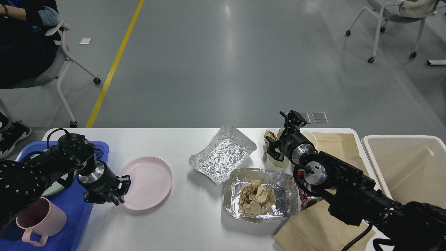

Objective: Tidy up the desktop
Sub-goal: 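Grip the pink plate rim with the left gripper and lift it, then carry the pink plate over the tray and lower onto green plate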

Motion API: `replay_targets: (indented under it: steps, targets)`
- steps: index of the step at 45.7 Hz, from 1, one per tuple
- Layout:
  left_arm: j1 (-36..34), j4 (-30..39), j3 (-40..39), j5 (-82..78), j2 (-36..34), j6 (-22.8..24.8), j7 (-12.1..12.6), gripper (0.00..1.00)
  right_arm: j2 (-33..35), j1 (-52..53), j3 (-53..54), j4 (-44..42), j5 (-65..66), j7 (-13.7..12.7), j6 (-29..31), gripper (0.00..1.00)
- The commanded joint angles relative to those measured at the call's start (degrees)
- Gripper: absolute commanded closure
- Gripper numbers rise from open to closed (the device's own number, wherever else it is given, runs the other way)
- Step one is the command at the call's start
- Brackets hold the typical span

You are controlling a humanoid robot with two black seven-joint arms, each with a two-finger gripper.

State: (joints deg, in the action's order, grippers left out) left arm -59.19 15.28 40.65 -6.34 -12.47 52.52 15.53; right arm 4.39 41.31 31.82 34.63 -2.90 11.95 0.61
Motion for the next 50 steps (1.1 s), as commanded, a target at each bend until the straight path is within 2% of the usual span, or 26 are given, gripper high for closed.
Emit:
replay_targets:
  steps: [1, 13, 37, 43, 45, 50]
  targets:
    - [-0.22, -0.07, 0.13, 0.01, 0.08, 0.56, -0.06, 1.0, 0.0, 0.0, 0.0, 0.0, 0.0, 0.0, 0.0, 0.0]
    - [-1.8, -0.07, 0.13, 0.01, -0.62, 1.7, -0.06, 1.0, 0.0, 0.0, 0.0, 0.0, 0.0, 0.0, 0.0, 0.0]
    - [-17.8, -0.07, -1.1, 0.01, -9.5, 2.48, -0.15, 1.0, 0.0, 0.0, 0.0, 0.0, 0.0, 0.0, 0.0, 0.0]
    - [-17.72, -0.07, -3.38, 0.1, -14.68, 2.48, -0.15, 1.0, 0.0, 0.0, 0.0, 0.0, 0.0, 0.0, 0.0, 0.0]
    - [-16.92, -0.07, -4.88, 0.1, -19.24, 2.48, -0.15, 1.0, 0.0, 0.0, 0.0, 0.0, 0.0, 0.0, 0.0, 0.0]
    - [-13.24, -0.07, -7.25, 0.1, -23.47, 2.48, -0.24, 1.0, 0.0, 0.0, 0.0, 0.0, 0.0, 0.0, 0.0, 0.0]
